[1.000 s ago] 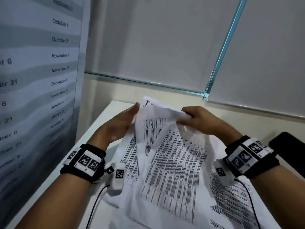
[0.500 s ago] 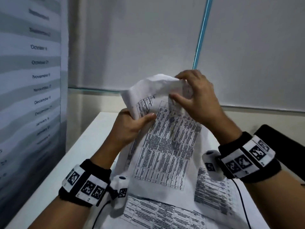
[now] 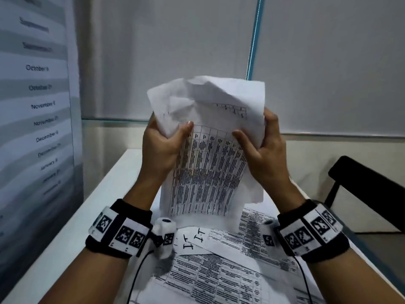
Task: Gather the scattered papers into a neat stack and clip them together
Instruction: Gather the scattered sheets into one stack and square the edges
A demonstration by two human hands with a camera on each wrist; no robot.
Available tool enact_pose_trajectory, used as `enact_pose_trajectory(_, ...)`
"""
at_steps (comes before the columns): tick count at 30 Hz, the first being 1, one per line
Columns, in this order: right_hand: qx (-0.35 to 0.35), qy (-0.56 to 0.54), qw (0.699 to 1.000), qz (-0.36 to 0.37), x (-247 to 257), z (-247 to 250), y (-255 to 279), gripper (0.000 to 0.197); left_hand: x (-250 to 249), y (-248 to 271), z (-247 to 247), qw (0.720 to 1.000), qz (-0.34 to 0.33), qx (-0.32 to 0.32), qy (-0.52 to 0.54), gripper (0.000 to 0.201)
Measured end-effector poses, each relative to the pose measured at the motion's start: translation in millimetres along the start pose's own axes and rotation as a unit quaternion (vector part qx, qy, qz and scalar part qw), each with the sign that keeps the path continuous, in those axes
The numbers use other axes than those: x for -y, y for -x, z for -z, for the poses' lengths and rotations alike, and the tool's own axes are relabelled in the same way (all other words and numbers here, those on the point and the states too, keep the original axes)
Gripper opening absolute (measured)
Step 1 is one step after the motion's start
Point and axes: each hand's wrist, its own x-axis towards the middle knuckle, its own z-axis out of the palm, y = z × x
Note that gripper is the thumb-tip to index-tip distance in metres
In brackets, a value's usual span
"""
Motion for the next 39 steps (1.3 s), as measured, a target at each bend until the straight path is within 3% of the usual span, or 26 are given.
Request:
enact_pose_trajectory(2, -0.031, -0.082, 0.996, -0.012, -5, 4, 0, 0.063, -4, -2, 4, 1.0, -0.008, -0.013, -0.003, 0.02)
enact_pose_trajectory(5, -0.025, -0.177, 0.977, -0.118, -19, 6, 1, 0.073, 2, -5, 10, 0.997, 0.01, -0.076, 0.026, 0.011)
enact_pose_trajectory(8, 0.039, -0.172, 0.968, -0.18, -28, -5, 12, 0.038, 16, -2, 11, 0.992, 0.061, -0.097, 0.057, 0.005)
enact_pose_trajectory(10, 0.041, -0.125, 0.977, -0.169, -30, -9, 17, 0.015, 22, 0, 12, 0.992, 0.08, -0.082, 0.053, 0.008)
enact_pose_trajectory(14, 0.009, -0.169, 0.967, -0.191, -35, -8, 15, 0.016, 23, 4, 15, 0.998, 0.05, -0.023, 0.007, 0.043)
enact_pose_trajectory(17, 0.029, -0.174, 0.966, -0.189, -26, -14, 13, 0.021, 13, 7, 4, 0.998, 0.004, 0.043, -0.039, 0.034)
enact_pose_trajectory(19, -0.001, -0.185, 0.967, -0.172, -18, -16, 9, 0.016, 1, 4, 3, 0.999, -0.025, 0.03, -0.027, 0.032)
enact_pose_trajectory(22, -0.034, -0.24, 0.954, -0.177, -20, -10, 7, 0.011, 1, -4, 18, 0.998, 0.003, 0.025, 0.063, 0.027)
enact_pose_trajectory(25, 0.061, -0.193, 0.944, -0.26, -36, -7, 19, 0.021, 22, 2, 32, 0.983, 0.13, 0.123, 0.047, 0.042)
enact_pose_trajectory(26, 0.1, -0.159, 0.94, -0.285, -42, -8, 24, 0.024, 30, 7, 35, 0.976, 0.156, 0.15, 0.018, 0.039)
enact_pose_trajectory(28, 0.113, -0.145, 0.936, -0.299, -47, -6, 28, 0.023, 38, 13, 38, 0.974, 0.17, 0.148, 0.005, 0.026)
enact_pose_trajectory(30, 0.078, -0.191, 0.938, -0.279, -45, -4, 24, 0.018, 37, 11, 38, 0.978, 0.167, 0.122, 0.036, 0.023)
enact_pose_trajectory(33, 0.079, -0.239, 0.933, -0.259, -44, -5, 21, 0.019, 37, 8, 37, 0.973, 0.156, 0.168, 0.001, 0.024)
enact_pose_trajectory(35, 0.16, -0.206, 0.921, -0.29, -55, -4, 24, 0.024, 42, 6, 35, 0.965, 0.16, 0.201, -0.056, 0.021)
enact_pose_trajectory(37, 0.279, -0.068, 0.91, -0.298, -78, -1, 29, 0.022, 46, -2, 41, 0.974, 0.147, 0.152, -0.083, 0.017)
enact_pose_trajectory(39, 0.37, 0.093, 0.881, -0.28, -102, 5, 34, 0.022, 47, -17, 55, 0.984, 0.137, 0.08, -0.085, 0.016)
